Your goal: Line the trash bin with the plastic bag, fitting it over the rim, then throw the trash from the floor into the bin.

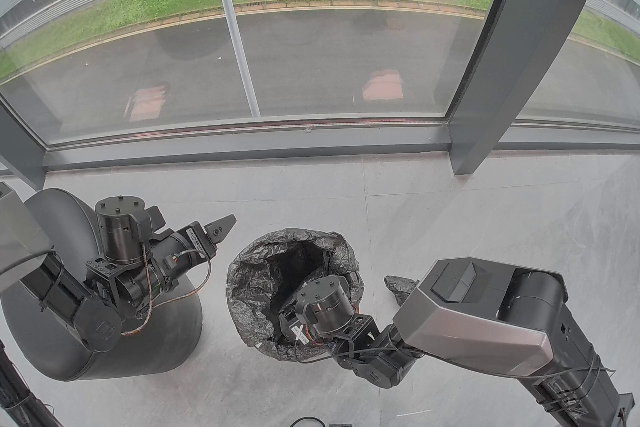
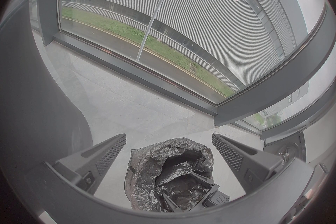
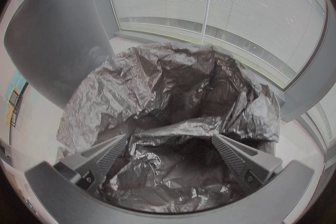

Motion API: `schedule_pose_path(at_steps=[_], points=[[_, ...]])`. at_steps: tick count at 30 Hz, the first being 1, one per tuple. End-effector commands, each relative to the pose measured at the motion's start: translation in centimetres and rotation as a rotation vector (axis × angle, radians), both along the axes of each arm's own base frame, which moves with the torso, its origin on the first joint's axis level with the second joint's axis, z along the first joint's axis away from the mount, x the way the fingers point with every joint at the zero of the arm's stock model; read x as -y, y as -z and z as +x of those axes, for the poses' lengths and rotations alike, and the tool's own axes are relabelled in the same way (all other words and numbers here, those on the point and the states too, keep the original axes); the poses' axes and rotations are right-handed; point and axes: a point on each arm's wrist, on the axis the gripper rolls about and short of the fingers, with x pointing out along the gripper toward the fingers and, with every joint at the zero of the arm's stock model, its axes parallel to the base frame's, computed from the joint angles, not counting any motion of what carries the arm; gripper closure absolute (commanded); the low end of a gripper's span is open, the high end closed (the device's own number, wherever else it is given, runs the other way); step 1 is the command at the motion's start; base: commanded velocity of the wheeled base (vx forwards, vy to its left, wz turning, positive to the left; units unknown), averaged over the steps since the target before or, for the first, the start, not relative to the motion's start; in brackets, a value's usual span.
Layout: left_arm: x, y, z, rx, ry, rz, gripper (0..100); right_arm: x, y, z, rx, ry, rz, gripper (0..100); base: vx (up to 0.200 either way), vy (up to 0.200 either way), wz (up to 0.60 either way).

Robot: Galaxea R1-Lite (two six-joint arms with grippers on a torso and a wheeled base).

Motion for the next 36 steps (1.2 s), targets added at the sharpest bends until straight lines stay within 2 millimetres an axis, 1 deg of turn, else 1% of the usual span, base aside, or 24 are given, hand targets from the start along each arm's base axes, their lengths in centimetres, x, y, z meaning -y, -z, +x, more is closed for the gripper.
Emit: schedule_pose_path(at_steps=[1,2,5,19,23,26,30,31,32,33,34,35,36], points=[[0.0,0.2,0.1,-0.006,0.001,0.001,0,0.3,0.3,-0.3,-0.012,-0.003,-0.014,0,0.0,0.0,0.0],[0.0,0.1,0.1,-0.005,-0.002,0.001,0,0.7,0.8,-0.7,-0.028,-0.005,-0.034,0,0.0,0.0,0.0],[0.0,0.2,0.1,-0.005,-0.001,0.001,0,0.9,1.1,-1.4,-0.047,-0.022,-0.048,0,0.0,0.0,0.0],[0.0,0.2,0.1,-0.007,-0.001,0.0,0,0.8,1.0,-1.3,-0.085,-0.092,-0.024,0,0.0,0.0,0.0],[0.0,0.3,0.1,-0.008,-0.001,0.0,0,0.6,0.6,-1.3,-0.068,-0.088,-0.009,0,0.0,0.0,0.0],[0.0,0.3,0.1,-0.008,-0.001,0.0,0,0.4,-1.6,-1.0,-0.026,-0.081,0.042,0,0.0,0.0,0.0],[0.0,0.0,0.0,0.001,-0.001,-0.003,0,0.5,-3.5,-1.1,-0.003,-0.076,0.085,0,0.0,0.0,0.0],[0.0,0.0,0.0,0.001,0.0,-0.003,0,0.5,-3.6,-1.1,-0.003,-0.075,0.088,0,0.0,0.0,0.0],[-0.1,-0.1,-0.1,0.004,-0.001,-0.004,0,0.6,-4.3,-1.4,-0.002,-0.073,0.099,0,0.0,0.0,0.0],[0.0,-0.2,-0.1,0.005,0.0,-0.004,0,0.6,-4.4,-1.4,0.0,-0.071,0.1,0,0.0,0.0,0.0],[0.0,-0.3,-0.2,0.008,0.0,-0.005,0,0.8,-5.3,-2.1,0.006,-0.073,0.106,0,0.0,0.0,0.0],[0.0,-0.3,-0.2,0.008,0.0,-0.005,0,0.8,-5.3,-2.1,0.006,-0.073,0.106,0,0.0,0.0,0.0],[-0.1,-0.5,-0.3,0.014,-0.003,-0.006,0,1.1,-6.9,-3.2,0.019,-0.071,0.118,0,0.0,0.0,0.0]])
